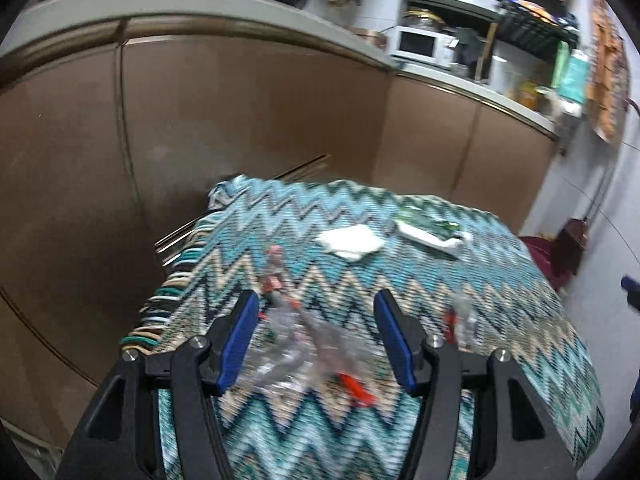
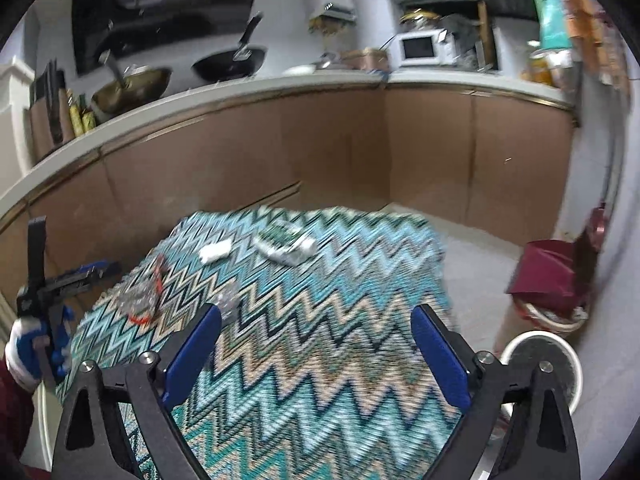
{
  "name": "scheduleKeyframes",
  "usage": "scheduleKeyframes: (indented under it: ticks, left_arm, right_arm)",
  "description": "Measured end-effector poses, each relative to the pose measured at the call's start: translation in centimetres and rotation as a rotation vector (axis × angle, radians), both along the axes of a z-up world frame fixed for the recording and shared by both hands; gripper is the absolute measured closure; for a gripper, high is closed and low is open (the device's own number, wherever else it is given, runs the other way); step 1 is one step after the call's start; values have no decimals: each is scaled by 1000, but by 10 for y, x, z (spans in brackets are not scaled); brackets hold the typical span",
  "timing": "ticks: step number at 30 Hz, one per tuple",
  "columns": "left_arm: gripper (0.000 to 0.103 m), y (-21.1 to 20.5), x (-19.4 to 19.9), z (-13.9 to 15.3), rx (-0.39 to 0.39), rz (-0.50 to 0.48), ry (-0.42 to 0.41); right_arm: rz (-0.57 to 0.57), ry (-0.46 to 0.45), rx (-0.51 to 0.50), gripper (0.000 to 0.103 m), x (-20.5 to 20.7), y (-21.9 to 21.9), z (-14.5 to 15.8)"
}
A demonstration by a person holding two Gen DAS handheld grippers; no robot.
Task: Collect trash
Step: 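Grasp a clear plastic bag with the left gripper while the right gripper grasps a plastic bottle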
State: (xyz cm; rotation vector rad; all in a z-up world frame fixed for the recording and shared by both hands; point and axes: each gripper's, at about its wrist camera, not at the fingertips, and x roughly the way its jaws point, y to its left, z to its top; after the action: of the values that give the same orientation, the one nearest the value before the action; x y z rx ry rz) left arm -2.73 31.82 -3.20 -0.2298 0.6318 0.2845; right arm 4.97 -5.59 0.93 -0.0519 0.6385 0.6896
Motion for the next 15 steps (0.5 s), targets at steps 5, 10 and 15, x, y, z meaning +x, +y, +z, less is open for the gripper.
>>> scheduleKeyframes:
  ticks: [5, 10, 15]
  left_arm:
    - [45, 27, 21, -22, -51, 28, 45]
    - [45, 37, 44, -46, -90, 27, 85]
    - [49, 43, 57, -64, -117, 26, 92]
  right_arm:
    - [126, 77, -46, 20, 12, 49, -26]
    - [224, 137, -90, 29, 20, 89, -49]
    - [298, 221, -113, 38, 27, 120, -73]
